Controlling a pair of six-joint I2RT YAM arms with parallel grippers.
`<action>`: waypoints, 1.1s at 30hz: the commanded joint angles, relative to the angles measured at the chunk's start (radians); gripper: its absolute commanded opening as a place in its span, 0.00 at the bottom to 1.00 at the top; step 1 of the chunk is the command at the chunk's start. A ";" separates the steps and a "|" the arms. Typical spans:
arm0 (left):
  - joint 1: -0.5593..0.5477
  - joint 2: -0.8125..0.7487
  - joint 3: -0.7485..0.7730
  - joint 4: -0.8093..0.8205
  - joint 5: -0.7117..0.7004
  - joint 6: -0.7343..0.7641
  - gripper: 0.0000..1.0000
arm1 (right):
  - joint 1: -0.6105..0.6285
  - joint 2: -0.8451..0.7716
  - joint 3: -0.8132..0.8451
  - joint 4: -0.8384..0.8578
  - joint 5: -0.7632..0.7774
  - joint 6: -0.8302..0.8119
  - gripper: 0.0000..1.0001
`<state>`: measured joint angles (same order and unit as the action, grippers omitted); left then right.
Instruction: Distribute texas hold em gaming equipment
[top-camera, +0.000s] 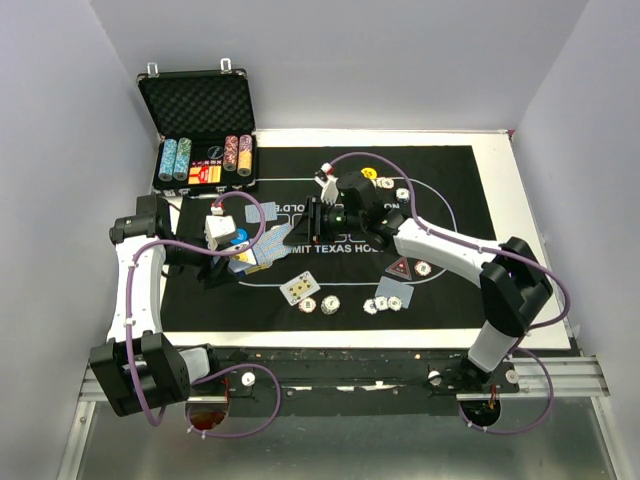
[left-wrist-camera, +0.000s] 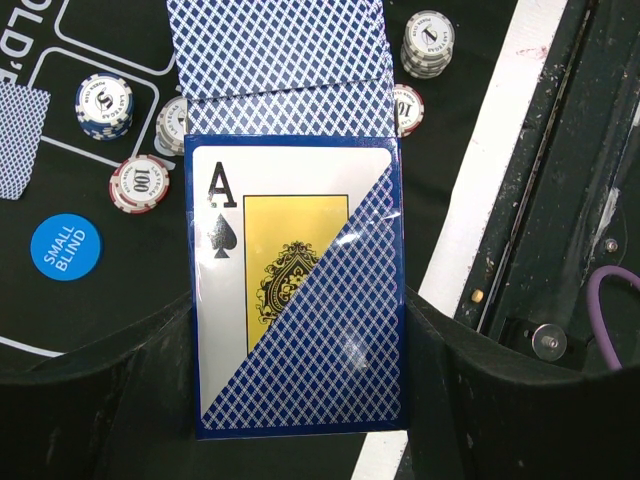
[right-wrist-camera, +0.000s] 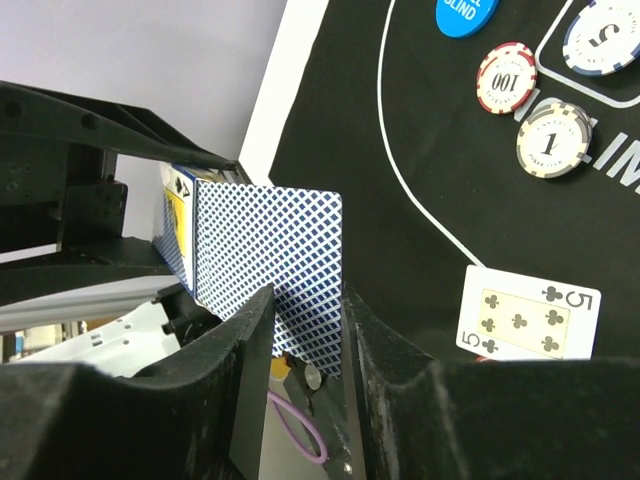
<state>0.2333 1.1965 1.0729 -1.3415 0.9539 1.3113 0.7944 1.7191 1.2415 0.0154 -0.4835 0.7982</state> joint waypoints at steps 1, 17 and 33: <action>-0.003 0.002 0.024 -0.278 0.069 0.009 0.12 | -0.007 -0.044 -0.025 0.037 0.002 0.029 0.38; -0.005 0.008 0.027 -0.280 0.069 0.008 0.12 | -0.063 -0.107 -0.108 0.113 -0.052 0.110 0.28; -0.005 0.012 0.019 -0.280 0.068 0.016 0.12 | -0.149 -0.104 -0.258 0.464 -0.210 0.400 0.01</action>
<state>0.2333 1.2079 1.0729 -1.3415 0.9550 1.3113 0.6624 1.6394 1.0069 0.3370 -0.6216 1.0996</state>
